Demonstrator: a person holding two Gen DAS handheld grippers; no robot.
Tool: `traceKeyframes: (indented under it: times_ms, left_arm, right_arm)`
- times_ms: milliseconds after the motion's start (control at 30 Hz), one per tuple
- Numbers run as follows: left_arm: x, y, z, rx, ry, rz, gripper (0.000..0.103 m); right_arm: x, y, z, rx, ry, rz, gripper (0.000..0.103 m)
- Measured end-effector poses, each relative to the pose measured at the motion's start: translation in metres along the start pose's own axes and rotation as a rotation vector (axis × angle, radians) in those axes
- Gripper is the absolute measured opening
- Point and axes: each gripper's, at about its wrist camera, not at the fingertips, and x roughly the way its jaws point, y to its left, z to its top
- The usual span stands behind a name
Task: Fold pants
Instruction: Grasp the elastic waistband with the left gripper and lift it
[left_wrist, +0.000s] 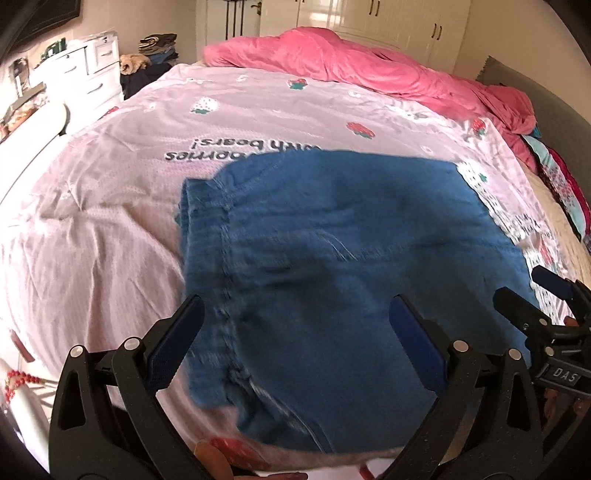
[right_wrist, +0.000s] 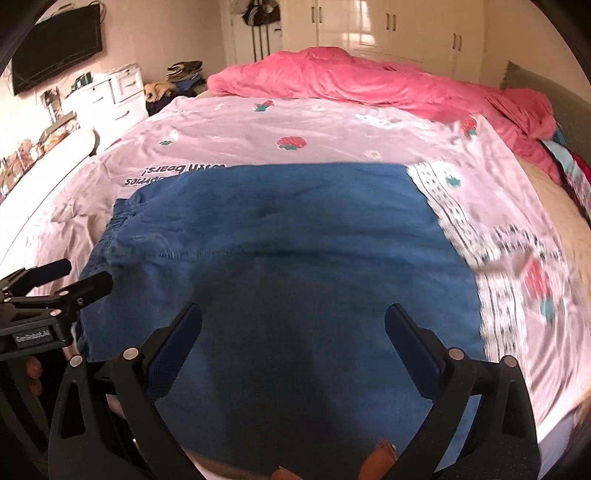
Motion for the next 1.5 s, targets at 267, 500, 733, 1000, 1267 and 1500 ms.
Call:
traceKeyframes:
  times_ms: [267, 500, 733, 1000, 1267, 1500]
  left_arm:
    - [0.022, 0.029, 0.035, -0.046, -0.004, 0.051, 0.094]
    - [0.042, 0.043, 0.059, -0.043, -0.003, 0.083, 0.094]
    - [0.078, 0.076, 0.093, -0.055, 0.024, 0.108, 0.094]
    - [0.114, 0.096, 0.099, -0.072, 0.074, 0.071, 0.094]
    - [0.124, 0.097, 0.103, -0.029, 0.068, 0.026, 0.048]
    - [0.108, 0.087, 0.098, 0.043, 0.018, -0.008, 0.029]
  right_arm:
    - [0.036, 0.015, 0.044, -0.062, 0.029, 0.046, 0.099]
    - [0.068, 0.031, 0.083, -0.123, 0.029, 0.024, 0.099]
    - [0.101, 0.058, 0.122, -0.212, 0.012, 0.006, 0.099]
    - [0.129, 0.080, 0.149, -0.277, 0.017, 0.029, 0.099]
    - [0.166, 0.096, 0.157, -0.416, 0.062, 0.047, 0.099]
    - [0.198, 0.088, 0.159, -0.491, 0.169, 0.149, 0.099]
